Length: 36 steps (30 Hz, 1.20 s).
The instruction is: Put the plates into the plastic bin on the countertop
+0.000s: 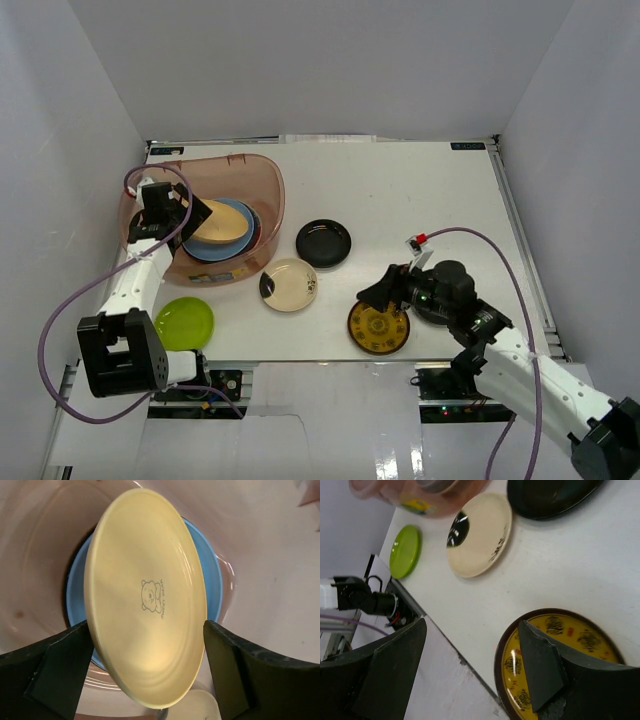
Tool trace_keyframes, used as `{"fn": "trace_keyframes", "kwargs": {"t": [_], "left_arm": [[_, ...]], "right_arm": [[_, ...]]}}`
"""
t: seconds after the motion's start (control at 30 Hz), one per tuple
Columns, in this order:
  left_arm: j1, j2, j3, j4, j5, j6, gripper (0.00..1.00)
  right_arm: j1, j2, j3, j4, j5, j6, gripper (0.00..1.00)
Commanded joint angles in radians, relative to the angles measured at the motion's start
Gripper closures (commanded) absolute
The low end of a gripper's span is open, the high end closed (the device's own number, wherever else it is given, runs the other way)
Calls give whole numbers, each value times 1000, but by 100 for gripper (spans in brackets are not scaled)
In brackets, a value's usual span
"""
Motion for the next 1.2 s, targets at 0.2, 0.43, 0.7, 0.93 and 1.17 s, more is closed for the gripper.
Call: {"fn": "trace_keyframes", "kwargs": {"t": [0.2,0.43,0.7,0.93,1.17], "left_arm": [[-3,-212,-15,62,261,6,2],[0,-280,-66,1,351,8,2],[0,-367,-59,-24,434,14,2],[-2,-562,82,80,750,-95,2],[-80,-662,101,76,897,-75,2]], "right_arm": [[553,450,215,226,445,79,22],[749,884,506,295,579,133,43],[784,1161,722,326,568,194,55],[796,1397,923,340,652,360,47],[815,1561,966,421,703,535,43]]}}
